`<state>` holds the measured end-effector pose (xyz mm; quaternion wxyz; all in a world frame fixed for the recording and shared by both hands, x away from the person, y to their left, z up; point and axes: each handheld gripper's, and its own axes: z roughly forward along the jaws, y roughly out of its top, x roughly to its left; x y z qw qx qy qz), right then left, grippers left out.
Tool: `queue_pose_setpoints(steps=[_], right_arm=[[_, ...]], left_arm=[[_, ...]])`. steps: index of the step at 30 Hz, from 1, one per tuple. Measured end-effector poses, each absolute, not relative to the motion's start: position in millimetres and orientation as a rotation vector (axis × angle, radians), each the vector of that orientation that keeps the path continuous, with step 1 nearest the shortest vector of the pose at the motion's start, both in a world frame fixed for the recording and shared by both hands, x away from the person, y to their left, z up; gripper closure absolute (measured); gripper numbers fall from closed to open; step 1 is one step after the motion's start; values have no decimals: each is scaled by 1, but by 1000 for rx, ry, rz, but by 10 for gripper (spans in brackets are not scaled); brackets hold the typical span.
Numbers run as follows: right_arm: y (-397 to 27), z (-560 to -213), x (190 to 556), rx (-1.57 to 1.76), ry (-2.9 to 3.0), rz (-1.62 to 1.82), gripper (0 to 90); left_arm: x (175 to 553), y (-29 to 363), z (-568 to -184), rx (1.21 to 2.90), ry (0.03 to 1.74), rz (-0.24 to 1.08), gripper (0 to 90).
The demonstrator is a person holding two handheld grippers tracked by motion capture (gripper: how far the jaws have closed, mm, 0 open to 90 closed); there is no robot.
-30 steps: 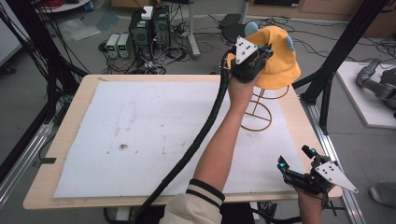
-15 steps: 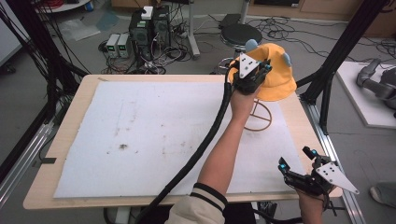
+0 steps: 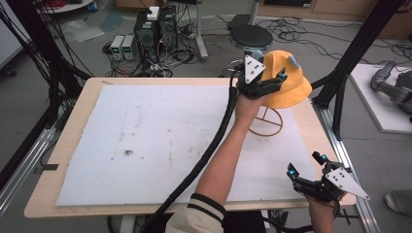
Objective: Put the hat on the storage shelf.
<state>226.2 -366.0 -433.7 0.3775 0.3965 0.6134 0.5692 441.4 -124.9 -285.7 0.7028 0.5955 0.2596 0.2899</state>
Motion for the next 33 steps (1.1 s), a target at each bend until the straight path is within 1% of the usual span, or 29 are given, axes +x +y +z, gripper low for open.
queue_pose_setpoints(steps=[6,8,11,15,19,22,25,28,33], right_arm=[[-367,-435,234,1035,1526,1513,42],[-367,-434,236,1049,1513,1529,41],[-366,-434,240,1054,1496,1543,41],[-362,-434,247,1051,1490,1535,40],[-353,-433,256,1041,1499,1535,38],[-349,-431,260,1028,1502,1533,36],[-346,-431,266,1046,1488,1541,36],[-346,-430,269,1055,1484,1542,36],[-346,-431,273,1080,1468,1527,35]], left_arm=[[427,-82,-281,1353,562,689,158],[420,-60,-278,1363,560,721,156],[409,-17,-278,1350,558,722,156],[395,34,-283,1373,591,779,156],[378,91,-291,1392,645,841,156],[365,127,-297,1389,677,884,156],[349,168,-307,1363,731,914,156],[332,200,-319,1335,777,925,156],[307,239,-345,1324,840,933,156]])
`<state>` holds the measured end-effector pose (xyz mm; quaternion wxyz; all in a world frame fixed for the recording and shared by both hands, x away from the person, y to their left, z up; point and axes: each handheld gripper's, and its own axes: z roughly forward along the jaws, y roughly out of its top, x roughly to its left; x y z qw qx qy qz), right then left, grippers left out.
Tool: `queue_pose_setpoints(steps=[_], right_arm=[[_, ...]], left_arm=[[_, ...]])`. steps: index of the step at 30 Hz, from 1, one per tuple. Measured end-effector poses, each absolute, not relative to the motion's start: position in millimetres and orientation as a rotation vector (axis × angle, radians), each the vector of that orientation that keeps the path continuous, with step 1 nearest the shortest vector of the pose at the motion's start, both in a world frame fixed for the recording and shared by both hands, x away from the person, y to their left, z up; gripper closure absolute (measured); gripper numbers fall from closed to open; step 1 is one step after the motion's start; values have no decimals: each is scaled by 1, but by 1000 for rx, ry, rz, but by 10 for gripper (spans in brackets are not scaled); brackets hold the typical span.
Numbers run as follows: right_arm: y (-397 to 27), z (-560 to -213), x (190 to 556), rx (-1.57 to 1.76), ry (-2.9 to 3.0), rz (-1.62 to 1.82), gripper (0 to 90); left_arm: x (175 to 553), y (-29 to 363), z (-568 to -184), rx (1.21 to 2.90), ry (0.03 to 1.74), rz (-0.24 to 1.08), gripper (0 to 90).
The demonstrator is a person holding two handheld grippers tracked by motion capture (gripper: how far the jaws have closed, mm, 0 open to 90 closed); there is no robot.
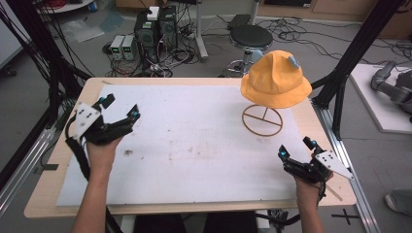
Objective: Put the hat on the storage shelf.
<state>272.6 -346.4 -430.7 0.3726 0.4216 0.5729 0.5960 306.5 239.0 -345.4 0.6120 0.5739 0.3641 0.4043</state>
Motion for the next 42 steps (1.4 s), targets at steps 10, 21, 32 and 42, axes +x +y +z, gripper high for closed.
queue_pose_setpoints(steps=[10,21,32,42], right_arm=[[-351,-431,265,1081,1454,1519,36],[-358,-430,259,1071,1442,1533,36],[-356,-430,262,1068,1458,1547,36],[-348,-430,266,1043,1482,1542,36]], left_arm=[[269,288,-393,1268,941,969,156],[270,292,-415,1274,966,950,156],[266,294,-411,1264,952,965,156],[263,302,-414,1251,967,964,156]])
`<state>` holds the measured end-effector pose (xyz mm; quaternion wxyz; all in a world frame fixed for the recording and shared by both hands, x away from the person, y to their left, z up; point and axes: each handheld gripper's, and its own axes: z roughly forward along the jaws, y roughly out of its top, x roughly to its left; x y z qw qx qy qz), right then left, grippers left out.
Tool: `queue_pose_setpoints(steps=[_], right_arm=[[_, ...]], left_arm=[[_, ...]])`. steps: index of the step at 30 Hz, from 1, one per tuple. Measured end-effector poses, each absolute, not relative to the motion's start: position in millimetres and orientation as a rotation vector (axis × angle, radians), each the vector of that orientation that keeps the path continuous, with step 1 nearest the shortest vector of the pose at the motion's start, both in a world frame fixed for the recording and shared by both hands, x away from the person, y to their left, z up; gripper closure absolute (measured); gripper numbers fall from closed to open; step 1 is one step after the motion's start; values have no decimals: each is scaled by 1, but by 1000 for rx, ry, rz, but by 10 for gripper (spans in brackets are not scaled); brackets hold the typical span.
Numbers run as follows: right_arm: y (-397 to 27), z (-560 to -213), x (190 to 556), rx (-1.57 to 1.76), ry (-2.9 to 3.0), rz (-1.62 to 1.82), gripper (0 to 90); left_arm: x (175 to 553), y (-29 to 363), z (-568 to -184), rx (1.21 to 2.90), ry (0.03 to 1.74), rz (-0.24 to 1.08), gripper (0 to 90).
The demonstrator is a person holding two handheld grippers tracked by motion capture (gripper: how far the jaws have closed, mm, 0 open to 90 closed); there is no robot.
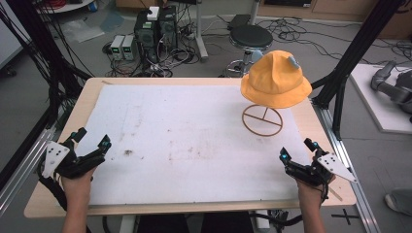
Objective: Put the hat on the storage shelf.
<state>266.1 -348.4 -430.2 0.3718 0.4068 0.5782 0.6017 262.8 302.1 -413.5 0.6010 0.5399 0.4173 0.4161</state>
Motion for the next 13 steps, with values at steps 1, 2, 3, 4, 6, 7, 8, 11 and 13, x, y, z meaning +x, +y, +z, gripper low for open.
queue_pose_setpoints(steps=[1,2,3,4,6,7,8,11,13], right_arm=[[-347,-430,266,1053,1483,1545,36],[-347,-430,266,1047,1484,1546,36],[-347,-430,267,1043,1481,1545,36],[-347,-430,267,1045,1482,1544,36],[-346,-430,267,1045,1489,1546,36],[-346,-430,267,1044,1489,1545,36],[-346,-430,267,1043,1489,1540,36],[-346,-430,267,1043,1489,1539,36],[-347,-430,267,1043,1488,1538,36]], left_arm=[[263,302,-414,1244,966,963,156],[262,303,-413,1245,966,965,156],[262,304,-413,1244,967,968,156],[262,304,-413,1240,967,964,156],[262,304,-413,1243,968,965,156],[262,304,-414,1241,968,963,156],[262,304,-414,1245,968,964,156],[263,303,-414,1245,967,962,156],[263,302,-414,1244,967,959,156]])
